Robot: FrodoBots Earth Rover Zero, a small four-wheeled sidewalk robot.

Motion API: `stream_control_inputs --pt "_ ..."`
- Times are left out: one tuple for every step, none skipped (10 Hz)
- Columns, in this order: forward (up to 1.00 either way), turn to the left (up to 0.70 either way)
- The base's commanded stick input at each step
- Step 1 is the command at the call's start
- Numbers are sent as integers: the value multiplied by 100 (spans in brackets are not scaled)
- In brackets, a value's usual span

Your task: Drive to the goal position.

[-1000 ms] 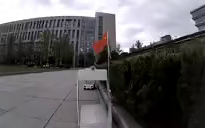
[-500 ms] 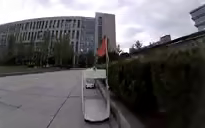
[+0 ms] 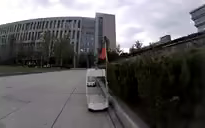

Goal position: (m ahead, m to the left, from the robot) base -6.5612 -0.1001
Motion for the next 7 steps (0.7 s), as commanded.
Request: stream_control_inputs --pt "0 70" --pt "0 70" --pt "0 70" --pt "0 70" --pt "0 70" --pt "0 70" --pt "0 70"
